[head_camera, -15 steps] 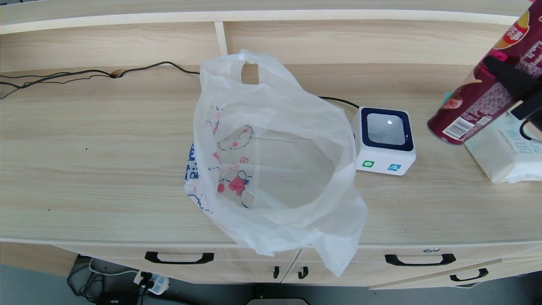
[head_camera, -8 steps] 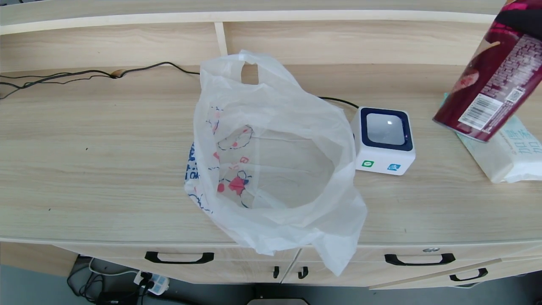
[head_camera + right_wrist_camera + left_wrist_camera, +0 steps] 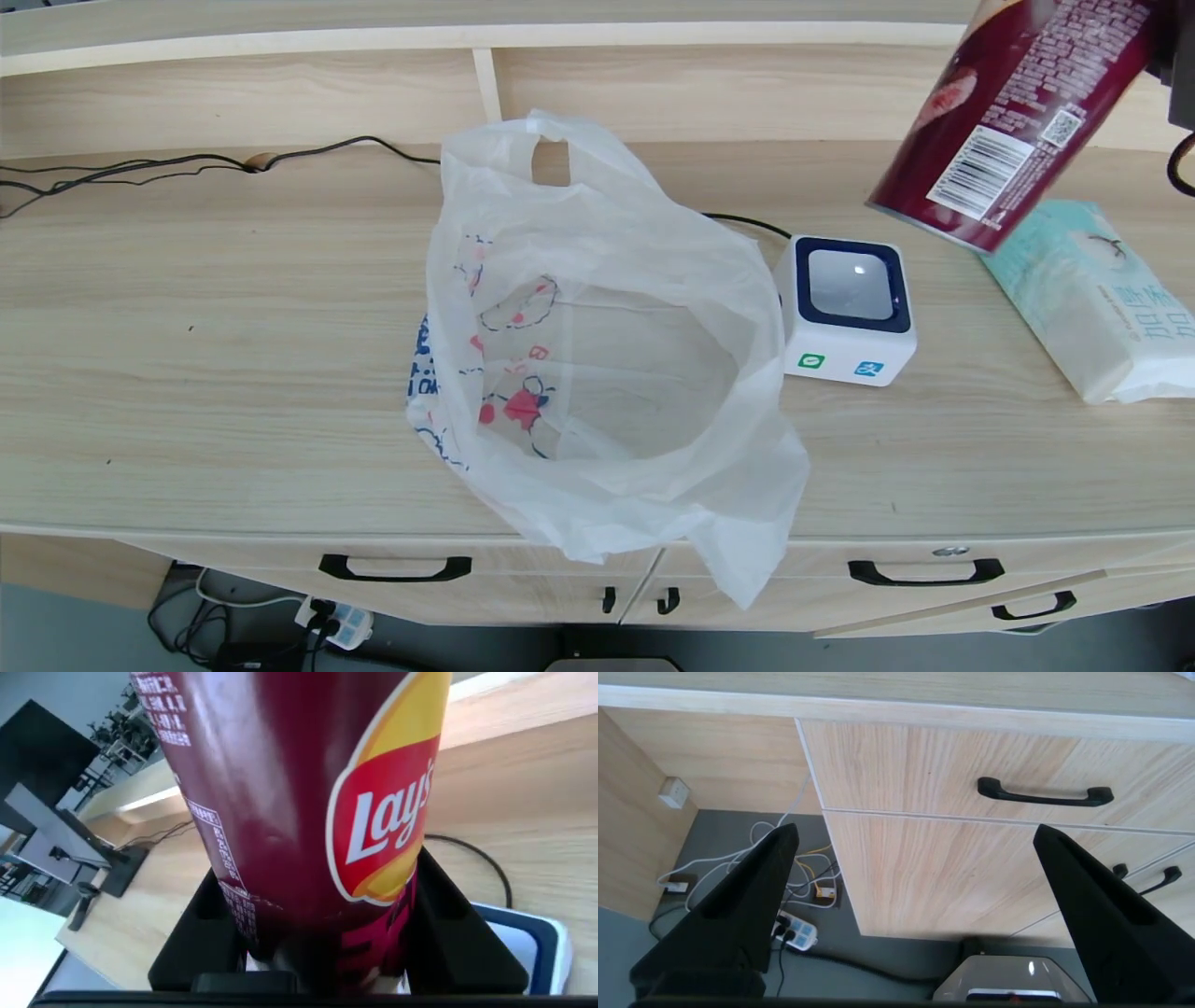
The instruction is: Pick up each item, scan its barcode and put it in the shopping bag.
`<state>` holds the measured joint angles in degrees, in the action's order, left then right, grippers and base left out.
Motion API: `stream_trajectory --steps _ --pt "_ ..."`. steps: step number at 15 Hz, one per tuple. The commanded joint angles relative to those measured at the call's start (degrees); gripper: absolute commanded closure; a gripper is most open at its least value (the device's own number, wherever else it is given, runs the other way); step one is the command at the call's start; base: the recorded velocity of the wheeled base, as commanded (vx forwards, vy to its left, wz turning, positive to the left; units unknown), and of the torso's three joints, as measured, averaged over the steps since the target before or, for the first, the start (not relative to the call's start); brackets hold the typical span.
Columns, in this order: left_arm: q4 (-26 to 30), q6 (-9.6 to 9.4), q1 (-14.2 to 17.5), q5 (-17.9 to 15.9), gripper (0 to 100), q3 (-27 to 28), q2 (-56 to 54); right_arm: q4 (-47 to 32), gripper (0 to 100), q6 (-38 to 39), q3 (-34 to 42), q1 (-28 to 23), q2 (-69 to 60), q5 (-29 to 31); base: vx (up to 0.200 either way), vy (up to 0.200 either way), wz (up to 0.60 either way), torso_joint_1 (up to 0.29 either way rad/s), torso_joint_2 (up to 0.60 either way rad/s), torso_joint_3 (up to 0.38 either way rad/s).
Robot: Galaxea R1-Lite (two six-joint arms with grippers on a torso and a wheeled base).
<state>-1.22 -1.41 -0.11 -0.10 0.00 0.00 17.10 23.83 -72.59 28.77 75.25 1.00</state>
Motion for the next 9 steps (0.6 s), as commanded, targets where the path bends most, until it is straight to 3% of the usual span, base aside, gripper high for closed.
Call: stream_trajectory --steps 1,3,9 --pt "0.0 0.01 0.0 0.0 0 0.0 0.1 0.1 100 -0.1 -0.6 8.1 -0.5 2.3 0.0 0.0 0.0 0.0 0.0 0.0" --pt "0.0 0.01 0.0 0.0 0 0.0 0.1 0.1 100 -0.3 -2.8 13.2 -0.7 2.5 0.0 0.0 0.0 0.0 0.0 0.0" --pt "0.0 0.01 0.0 0.0 0 0.0 0.1 0.0 100 -2.9 -1.1 21.3 -2.7 4.6 0.0 0.0 0.0 0.0 0.0 0.0"
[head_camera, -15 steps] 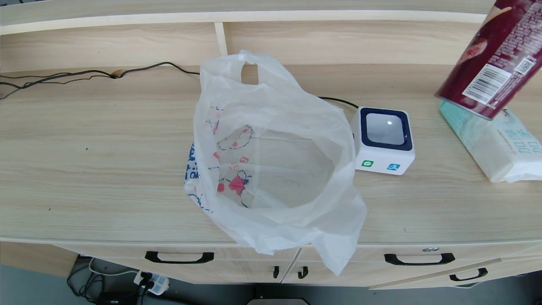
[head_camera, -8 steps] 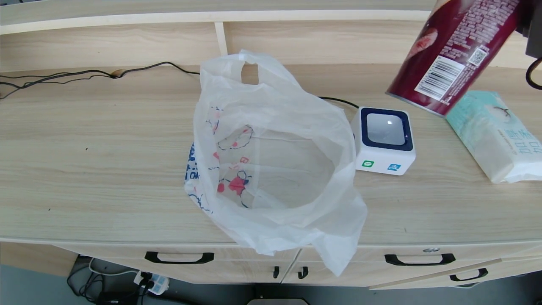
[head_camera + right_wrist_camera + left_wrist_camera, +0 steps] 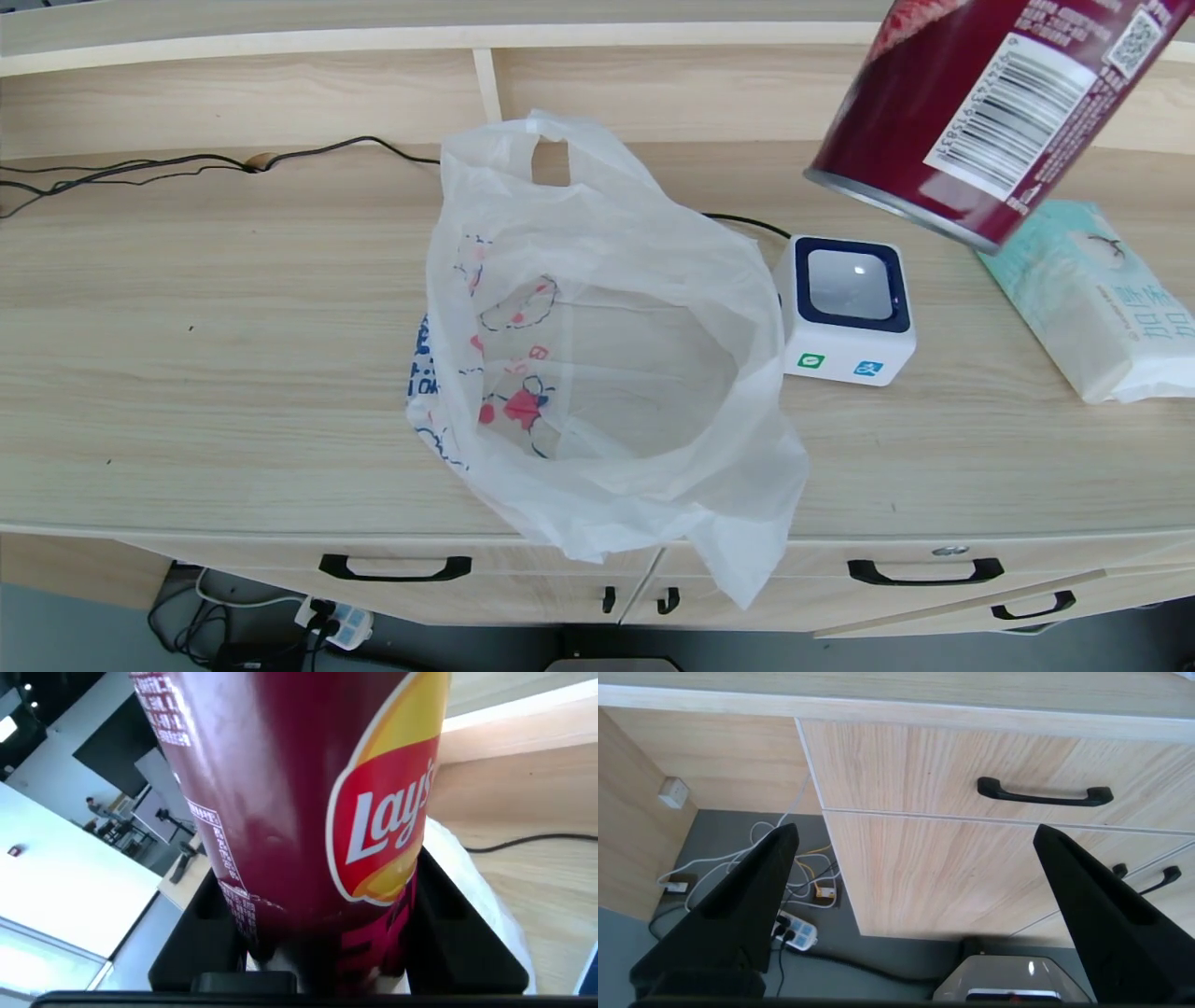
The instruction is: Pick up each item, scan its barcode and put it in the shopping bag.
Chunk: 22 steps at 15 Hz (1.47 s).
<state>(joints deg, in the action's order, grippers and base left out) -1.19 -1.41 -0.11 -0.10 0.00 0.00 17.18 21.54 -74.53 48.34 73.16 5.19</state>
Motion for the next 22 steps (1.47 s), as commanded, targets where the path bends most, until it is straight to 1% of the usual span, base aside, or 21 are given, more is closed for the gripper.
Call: stream_trajectory --steps 1,5,7,9,10,11,13,14,16,17,19,21,22 --pt "0.0 0.01 0.0 0.0 0 0.0 0.1 0.3 100 -1.1 1.9 3.4 -0.6 1.8 0.0 0.0 0.0 0.0 0.0 0.0" --pt "0.0 0.01 0.0 0.0 0 0.0 0.1 5.2 100 -2.1 6.6 5.5 -0.6 2.1 0.0 0.0 0.0 0.0 0.0 0.0" --pt "0.0 0.1 0.0 0.0 0 0.0 0.1 5.3 100 -2.4 8.8 5.8 -1.6 2.1 0.0 0.0 0.0 0.0 0.0 0.0" --pt "0.0 0.01 0.0 0.0 0 0.0 0.1 6.6 100 -3.0 11.9 8.0 -3.3 2.0 0.0 0.0 0.0 0.0 0.0 0.0" --pt "0.0 0.01 0.0 0.0 0 0.0 0.1 7.4 100 -3.3 13.1 8.2 -3.6 2.0 0.0 0.0 0.0 0.0 0.0 0.0" --pt "0.0 0.01 0.0 0.0 0 0.0 0.1 11.6 100 -5.3 17.4 8.3 -4.3 2.0 0.0 0.0 0.0 0.0 0.0 0.0" --pt "0.0 0.01 0.0 0.0 0 0.0 0.1 15.5 100 -9.9 21.1 8.0 -4.8 1.3 0.0 0.0 0.0 0.0 0.0 0.0" --pt "0.0 0.01 0.0 0.0 0 0.0 0.1 15.5 100 -11.8 21.4 7.6 -4.9 1.1 0.0 0.0 0.0 0.0 0.0 0.0" --pt "0.0 0.01 0.0 0.0 0 0.0 0.1 15.3 100 -18.6 23.5 3.3 -4.9 -0.7 0.0 0.0 0.0 0.0 0.0 0.0" --pt "0.0 0.01 0.0 0.0 0 0.0 0.1 15.3 100 -20.2 24.2 3.2 -4.8 -1.9 0.0 0.0 0.0 0.0 0.0 0.0" --pt "0.0 0.01 0.0 0.0 0 0.0 0.1 15.1 100 -22.7 24.3 2.6 -4.2 -2.1 0.0 0.0 0.0 0.0 0.0 0.0" --pt "0.0 0.01 0.0 0.0 0 0.0 0.1 15.1 100 -25.9 25.2 -1.5 -4.2 -3.4 0.0 0.0 0.0 0.0 0.0 0.0" --pt "0.1 0.01 0.0 0.0 0 0.0 0.1 15.1 100 -26.6 25.5 -4.2 -4.4 -6.9 0.0 0.0 0.0 0.0 0.0 0.0"
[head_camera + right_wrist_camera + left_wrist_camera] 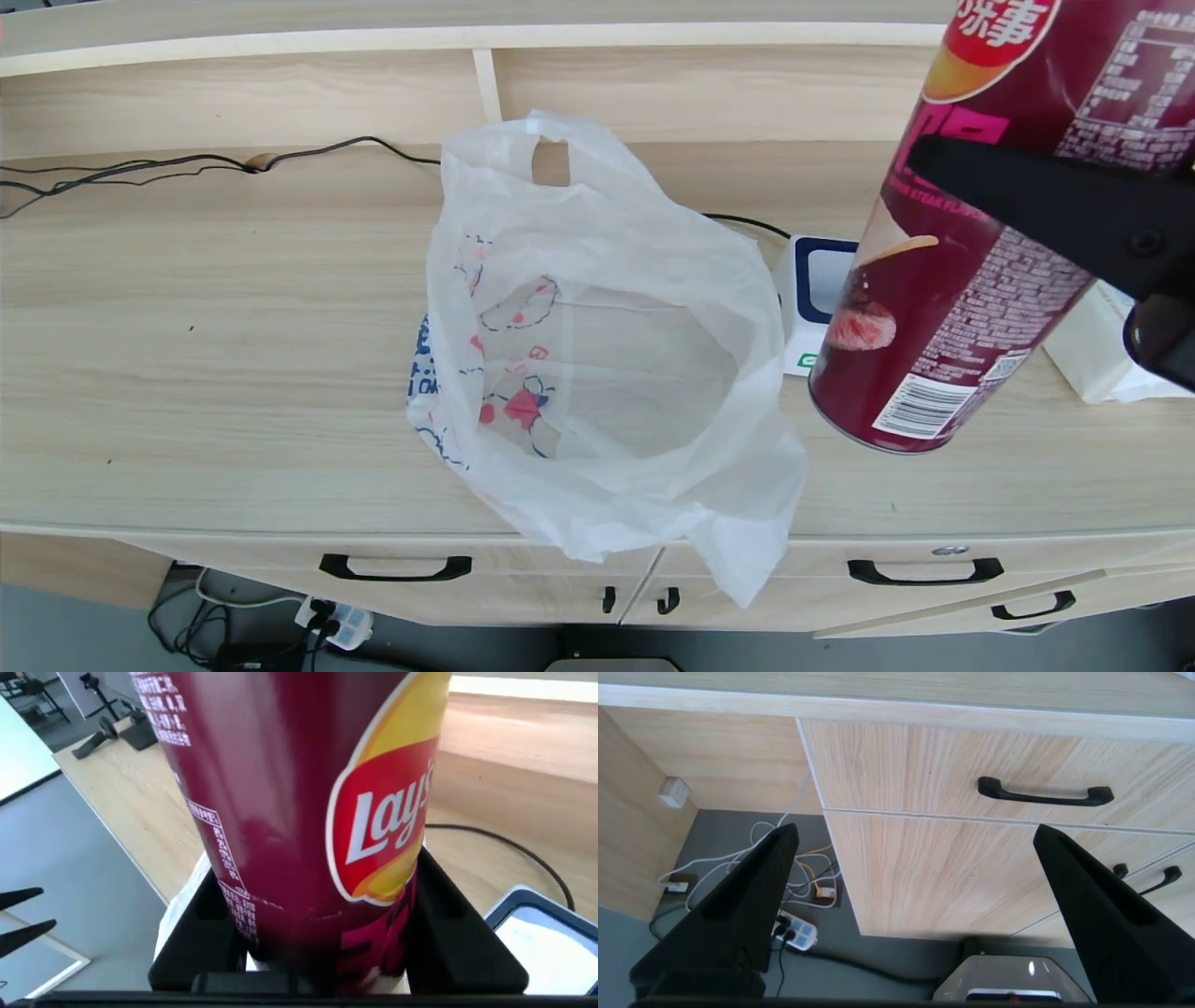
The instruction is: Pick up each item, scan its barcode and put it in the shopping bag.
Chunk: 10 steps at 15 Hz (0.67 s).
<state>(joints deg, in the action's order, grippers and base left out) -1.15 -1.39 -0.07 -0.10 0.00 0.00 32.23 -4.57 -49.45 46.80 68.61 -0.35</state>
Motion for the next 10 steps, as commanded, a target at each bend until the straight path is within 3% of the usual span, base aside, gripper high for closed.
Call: stream_trajectory --steps 1,4,9,10 --pt "0.0 -0.02 0.0 0.0 0 0.0 0.1 0.1 100 -1.1 0.3 -4.4 0.3 -4.9 0.0 0.0 0.0 0.0 0.0 0.0" --pt "0.1 -0.02 0.0 0.0 0 0.0 0.1 4.7 100 -3.8 -0.6 -10.9 4.9 -9.9 0.0 0.0 0.0 0.0 0.0 0.0" --pt "0.1 -0.02 0.0 0.0 0 0.0 0.1 43.8 100 -13.3 0.1 -15.4 21.4 -9.9 0.0 0.0 0.0 0.0 0.0 0.0" --pt "0.1 -0.02 0.0 0.0 0 0.0 0.1 48.5 100 -15.8 0.6 -15.9 22.6 -9.9 0.0 0.0 0.0 0.0 0.0 0.0"
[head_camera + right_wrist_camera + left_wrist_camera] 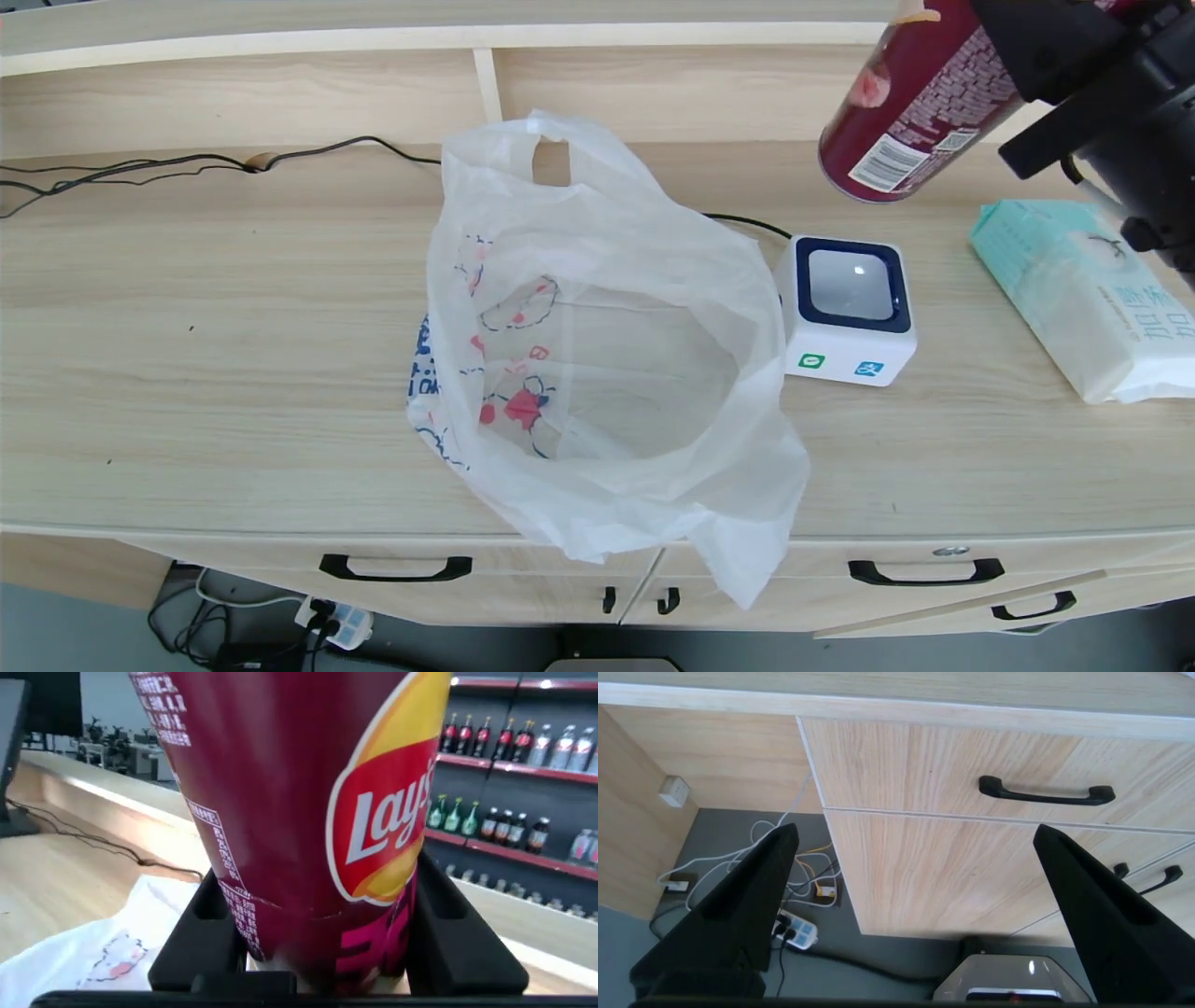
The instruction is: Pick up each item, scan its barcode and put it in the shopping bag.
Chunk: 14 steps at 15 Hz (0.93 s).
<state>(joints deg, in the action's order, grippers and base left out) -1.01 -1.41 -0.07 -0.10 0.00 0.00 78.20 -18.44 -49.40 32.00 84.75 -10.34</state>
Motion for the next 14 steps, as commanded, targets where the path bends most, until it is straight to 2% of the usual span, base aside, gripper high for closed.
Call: stream_trajectory --steps 1,2,4,6,8,12,14 --pt "0.0 0.01 0.0 0.0 0 0.0 0.1 4.2 100 -3.3 0.7 -1.5 6.7 0.0 0.0 0.0 0.0 0.0 0.0 0.0" --pt "0.0 0.01 0.0 0.0 0 0.0 0.1 7.4 100 -7.1 1.0 -2.6 7.4 -0.4 0.0 0.0 0.0 0.0 0.0 0.0" --pt "0.0 0.01 0.0 0.0 0 0.0 0.1 11.8 100 -13.1 3.2 -2.4 8.9 -5.2 0.0 0.0 0.0 0.0 0.0 0.0" --pt "0.0 0.01 0.0 0.0 0 0.0 0.1 11.8 100 -17.1 7.4 -2.6 7.5 -7.4 0.0 0.0 0.0 0.0 0.0 0.0" --pt "0.0 0.01 0.0 0.0 0 0.0 0.1 11.8 100 -20.1 10.0 -5.2 7.2 -12.9 0.0 0.0 0.0 0.0 0.0 0.0" --pt "0.0 0.01 0.0 0.0 0 0.0 0.1 11.8 100 -21.0 13.7 -13.8 3.9 -21.5 0.0 0.0 0.0 0.0 0.0 0.0" --pt "-0.1 0.01 -0.1 0.0 0 0.0 0.1 11.8 100 -21.1 15.6 -16.4 3.4 -24.6 0.0 0.0 0.0 0.0 0.0 0.0"
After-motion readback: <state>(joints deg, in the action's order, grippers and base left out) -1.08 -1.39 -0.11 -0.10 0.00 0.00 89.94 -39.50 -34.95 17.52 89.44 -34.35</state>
